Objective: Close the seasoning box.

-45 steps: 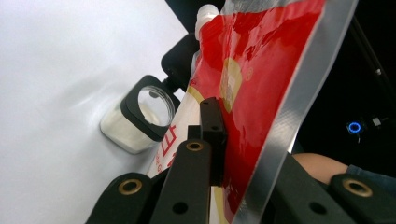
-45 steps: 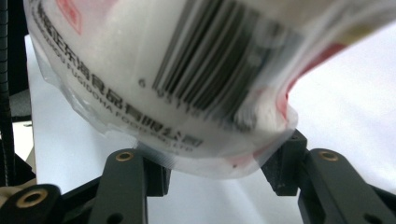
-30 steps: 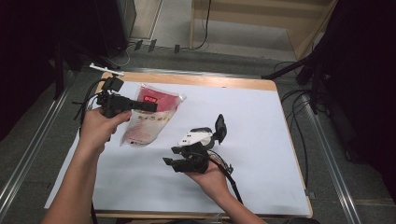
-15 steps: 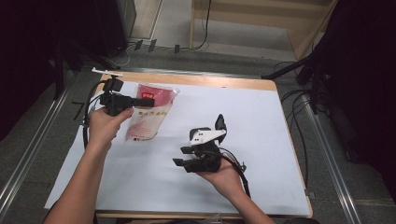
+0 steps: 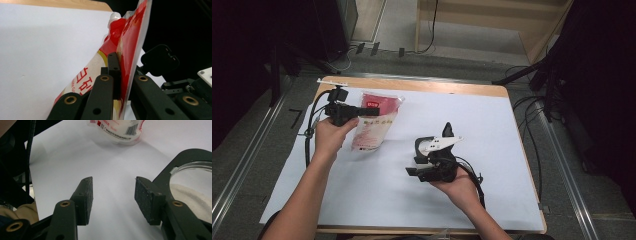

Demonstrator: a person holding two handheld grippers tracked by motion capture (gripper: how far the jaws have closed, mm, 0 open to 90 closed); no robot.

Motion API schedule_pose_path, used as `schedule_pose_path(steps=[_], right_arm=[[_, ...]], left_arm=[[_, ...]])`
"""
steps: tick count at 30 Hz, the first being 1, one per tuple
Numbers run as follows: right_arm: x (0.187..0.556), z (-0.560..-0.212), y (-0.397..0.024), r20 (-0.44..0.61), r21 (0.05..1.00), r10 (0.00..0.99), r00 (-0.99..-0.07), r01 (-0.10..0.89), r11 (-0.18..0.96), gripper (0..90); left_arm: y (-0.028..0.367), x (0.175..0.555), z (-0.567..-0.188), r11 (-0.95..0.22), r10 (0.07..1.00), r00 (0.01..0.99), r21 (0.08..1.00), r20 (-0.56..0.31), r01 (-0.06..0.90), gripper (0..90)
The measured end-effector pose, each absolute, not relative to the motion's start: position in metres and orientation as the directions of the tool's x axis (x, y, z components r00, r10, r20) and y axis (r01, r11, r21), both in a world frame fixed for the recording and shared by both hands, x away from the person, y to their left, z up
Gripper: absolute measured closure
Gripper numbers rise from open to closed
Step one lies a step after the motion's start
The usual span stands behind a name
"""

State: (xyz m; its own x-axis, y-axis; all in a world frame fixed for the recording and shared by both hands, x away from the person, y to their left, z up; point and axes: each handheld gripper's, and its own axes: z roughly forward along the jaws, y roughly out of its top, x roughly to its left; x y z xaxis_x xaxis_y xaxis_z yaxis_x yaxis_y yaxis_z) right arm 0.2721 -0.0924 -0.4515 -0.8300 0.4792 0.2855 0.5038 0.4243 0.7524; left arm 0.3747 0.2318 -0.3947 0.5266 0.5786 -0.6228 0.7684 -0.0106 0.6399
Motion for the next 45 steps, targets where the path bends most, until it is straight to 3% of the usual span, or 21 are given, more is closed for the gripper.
schedule_pose_path(steps=[33, 38, 45], right_arm=[[0.276, -0.442, -0.094, 0.281, 0.765, 0.462, -0.841, 0.487, 0.421, 58.4], [0.276, -0.440, -0.093, 0.279, 0.768, 0.453, -0.847, 0.480, 0.424, 64.5], [0.275, -0.435, -0.091, 0.266, 0.766, 0.439, -0.858, 0.465, 0.445, 80.4]], left_arm=[[0.273, 0.342, -0.398, -0.032, 0.635, 0.506, 0.635, -0.583, 0.772, 72.0], [0.275, 0.335, -0.398, -0.042, 0.642, 0.513, 0.642, -0.569, 0.766, 66.9], [0.275, 0.326, -0.395, -0.076, 0.647, 0.536, 0.653, -0.543, 0.753, 60.6]])
